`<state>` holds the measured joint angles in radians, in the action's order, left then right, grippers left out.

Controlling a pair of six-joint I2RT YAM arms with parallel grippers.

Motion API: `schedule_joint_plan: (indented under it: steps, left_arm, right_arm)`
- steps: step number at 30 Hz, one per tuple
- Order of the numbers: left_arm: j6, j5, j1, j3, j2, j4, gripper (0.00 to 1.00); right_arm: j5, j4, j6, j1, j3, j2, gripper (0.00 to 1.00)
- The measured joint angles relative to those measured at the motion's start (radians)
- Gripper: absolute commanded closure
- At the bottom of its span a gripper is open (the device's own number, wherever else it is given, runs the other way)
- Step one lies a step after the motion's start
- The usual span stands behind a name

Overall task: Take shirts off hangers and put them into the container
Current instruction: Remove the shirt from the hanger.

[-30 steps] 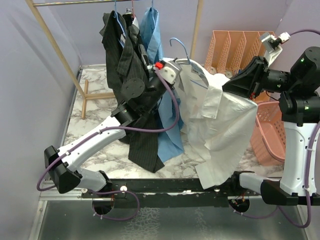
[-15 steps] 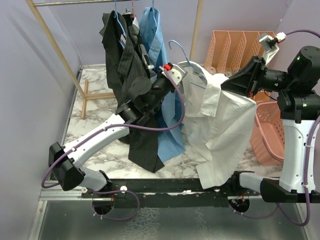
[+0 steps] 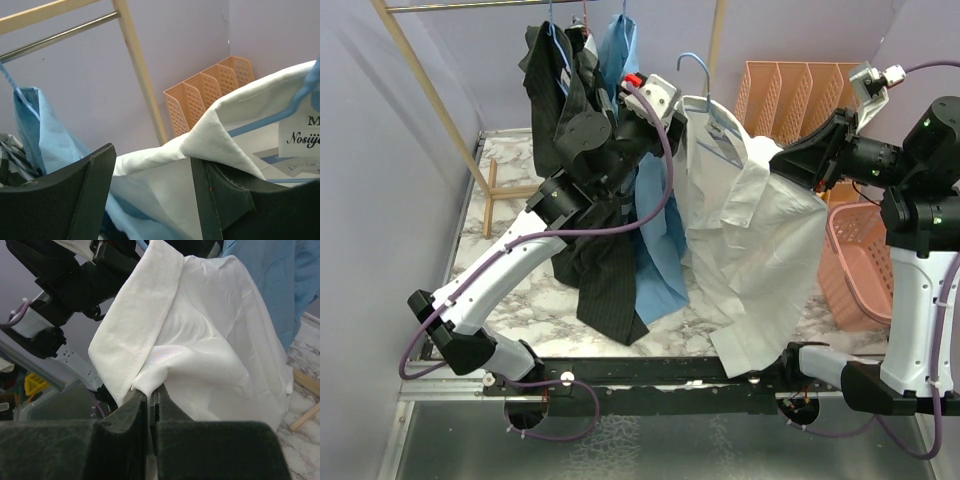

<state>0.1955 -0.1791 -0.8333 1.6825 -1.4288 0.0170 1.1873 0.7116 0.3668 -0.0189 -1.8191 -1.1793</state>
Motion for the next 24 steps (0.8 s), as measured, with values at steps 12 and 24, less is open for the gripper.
schedule_joint_plan:
  steps: [12,24]
  left_arm:
    - [-0.026,-0.029,0.0,0.079,-0.028,-0.183,0.34]
    - [-0.024,-0.029,0.0,-0.019,-0.029,-0.126,0.24]
  right_arm:
    - [-0.144,0.044,-0.093,0.0,0.003,0.009,0.99]
    - [-0.223,0.057,-0.095,0.0,0.003,0.091,0.99]
